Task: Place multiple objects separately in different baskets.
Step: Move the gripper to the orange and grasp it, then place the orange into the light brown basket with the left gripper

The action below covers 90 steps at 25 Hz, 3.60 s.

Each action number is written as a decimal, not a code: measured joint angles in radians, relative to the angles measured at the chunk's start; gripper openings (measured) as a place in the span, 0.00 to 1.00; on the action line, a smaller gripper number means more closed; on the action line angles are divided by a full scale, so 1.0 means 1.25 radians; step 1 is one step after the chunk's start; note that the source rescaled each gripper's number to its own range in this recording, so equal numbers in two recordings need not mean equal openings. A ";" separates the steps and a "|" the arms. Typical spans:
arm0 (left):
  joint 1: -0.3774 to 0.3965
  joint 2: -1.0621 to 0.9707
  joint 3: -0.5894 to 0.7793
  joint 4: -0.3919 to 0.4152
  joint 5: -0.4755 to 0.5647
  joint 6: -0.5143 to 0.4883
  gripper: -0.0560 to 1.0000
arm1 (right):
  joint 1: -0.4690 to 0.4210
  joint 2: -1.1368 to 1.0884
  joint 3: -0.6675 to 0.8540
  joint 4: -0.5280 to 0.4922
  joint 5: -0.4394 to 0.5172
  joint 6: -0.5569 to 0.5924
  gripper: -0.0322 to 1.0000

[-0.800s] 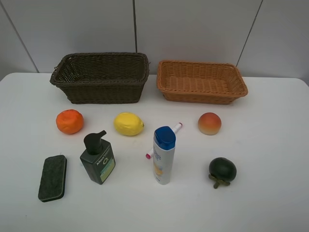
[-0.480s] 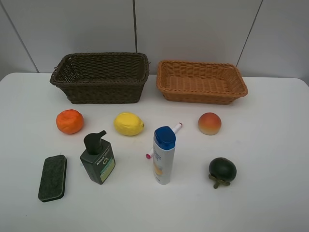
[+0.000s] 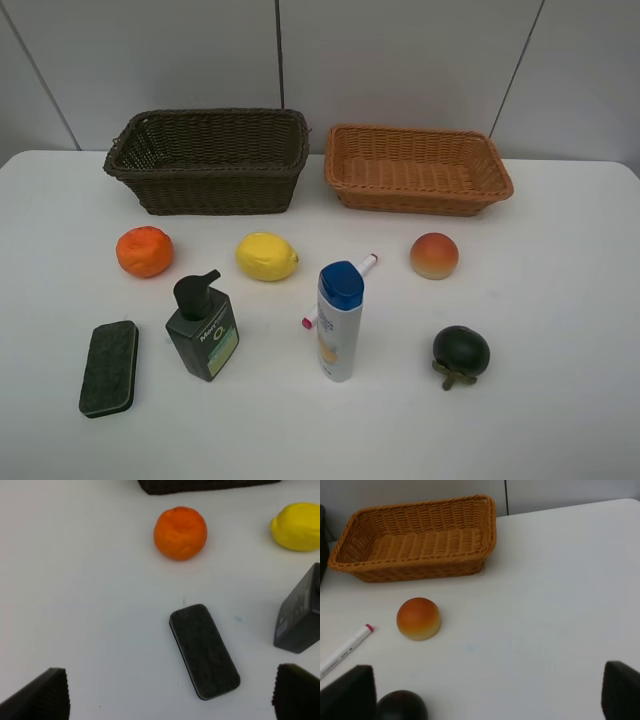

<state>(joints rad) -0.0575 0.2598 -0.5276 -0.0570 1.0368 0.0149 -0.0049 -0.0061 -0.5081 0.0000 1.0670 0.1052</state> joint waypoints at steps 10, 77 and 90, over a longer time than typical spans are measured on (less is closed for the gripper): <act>0.000 0.622 -0.186 0.000 -0.156 -0.008 1.00 | 0.000 0.000 0.000 0.000 -0.001 0.000 1.00; -0.308 1.493 -0.983 -0.219 -0.206 0.169 0.76 | 0.000 0.000 0.000 0.000 -0.001 0.000 1.00; -0.408 1.944 -1.573 -0.218 -0.393 0.129 0.76 | 0.000 0.000 0.000 0.000 -0.001 0.000 1.00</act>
<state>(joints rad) -0.5672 2.6897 -2.4939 -0.3296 0.5459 0.1755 -0.0049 -0.0061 -0.5081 0.0000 1.0663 0.1052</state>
